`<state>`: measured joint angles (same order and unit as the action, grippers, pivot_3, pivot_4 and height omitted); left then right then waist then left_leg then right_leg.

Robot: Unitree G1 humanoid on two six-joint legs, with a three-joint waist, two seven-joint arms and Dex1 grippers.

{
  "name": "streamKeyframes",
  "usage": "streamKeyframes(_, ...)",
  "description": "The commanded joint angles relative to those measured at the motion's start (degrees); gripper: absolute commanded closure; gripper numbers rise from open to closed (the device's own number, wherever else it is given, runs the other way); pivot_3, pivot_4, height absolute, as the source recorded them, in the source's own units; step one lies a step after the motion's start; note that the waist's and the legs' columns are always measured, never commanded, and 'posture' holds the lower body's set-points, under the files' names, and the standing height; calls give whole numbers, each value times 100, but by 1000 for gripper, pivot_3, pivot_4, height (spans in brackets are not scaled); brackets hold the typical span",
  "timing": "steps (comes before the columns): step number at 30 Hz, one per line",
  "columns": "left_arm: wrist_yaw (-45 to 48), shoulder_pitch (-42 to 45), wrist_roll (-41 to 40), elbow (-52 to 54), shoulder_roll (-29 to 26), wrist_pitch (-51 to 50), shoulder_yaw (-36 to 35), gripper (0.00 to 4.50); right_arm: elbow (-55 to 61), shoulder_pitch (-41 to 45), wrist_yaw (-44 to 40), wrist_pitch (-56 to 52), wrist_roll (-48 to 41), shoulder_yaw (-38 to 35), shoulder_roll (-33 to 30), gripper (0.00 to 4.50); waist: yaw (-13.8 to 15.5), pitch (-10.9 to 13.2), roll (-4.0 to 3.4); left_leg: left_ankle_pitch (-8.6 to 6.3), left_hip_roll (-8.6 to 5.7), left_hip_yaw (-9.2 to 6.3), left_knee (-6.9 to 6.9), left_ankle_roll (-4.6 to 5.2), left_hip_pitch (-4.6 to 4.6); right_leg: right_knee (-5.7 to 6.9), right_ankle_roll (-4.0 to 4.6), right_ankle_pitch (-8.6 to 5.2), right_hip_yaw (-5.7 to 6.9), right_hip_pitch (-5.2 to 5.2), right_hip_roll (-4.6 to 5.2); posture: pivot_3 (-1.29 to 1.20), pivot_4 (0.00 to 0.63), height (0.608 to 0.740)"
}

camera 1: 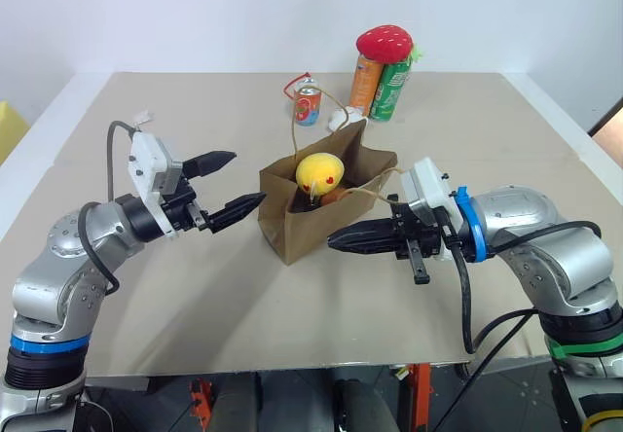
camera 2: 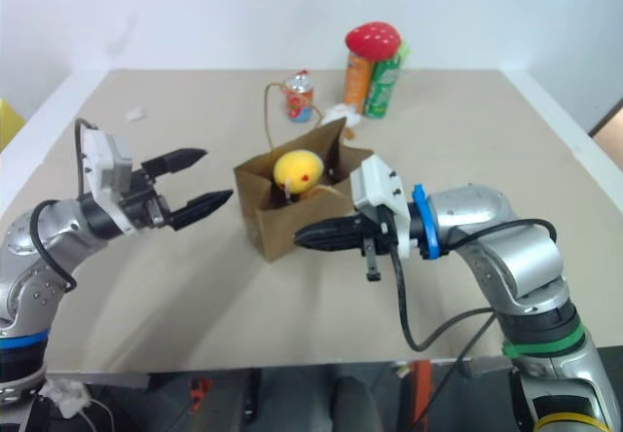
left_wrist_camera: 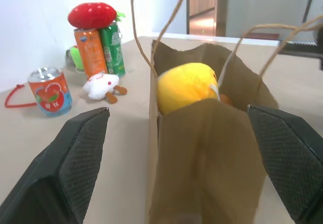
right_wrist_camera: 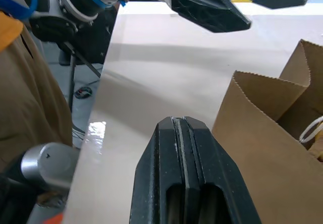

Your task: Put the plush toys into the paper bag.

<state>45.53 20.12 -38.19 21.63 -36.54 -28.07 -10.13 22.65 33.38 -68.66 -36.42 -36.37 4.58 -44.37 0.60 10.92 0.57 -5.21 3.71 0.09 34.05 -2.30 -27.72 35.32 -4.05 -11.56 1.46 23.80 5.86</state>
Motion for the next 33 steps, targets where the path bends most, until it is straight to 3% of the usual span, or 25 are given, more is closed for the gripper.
streamKeyframes(1,1,-40,-56,181,-60,6,-101,0,93,-30,-324,59,-98,-229,-360,4458,3,0,0,0,0,0,0,0,0,0,0,0,0,0,0,0,150,740)
streamKeyframes(5,-28,-53,-91,241,-32,-10,-52,0,249,-262,-287,185,-20,-37,-366,4458,-4,0,1,0,1,0,-1,0,0,0,0,-1,0,2,0,0,150,740)
streamKeyframes(19,-46,-108,-49,369,23,41,101,0,-638,205,1332,810,1146,777,1481,4458,-10,0,2,1,2,2,-5,-1,0,0,6,6,0,8,-1,0,150,740)
streamKeyframes(33,-187,-32,414,180,204,326,302,0,-1433,350,1388,1542,1763,899,2007,4458,-11,0,1,2,3,3,-10,-2,0,1,3,9,1,8,-5,0,150,740)
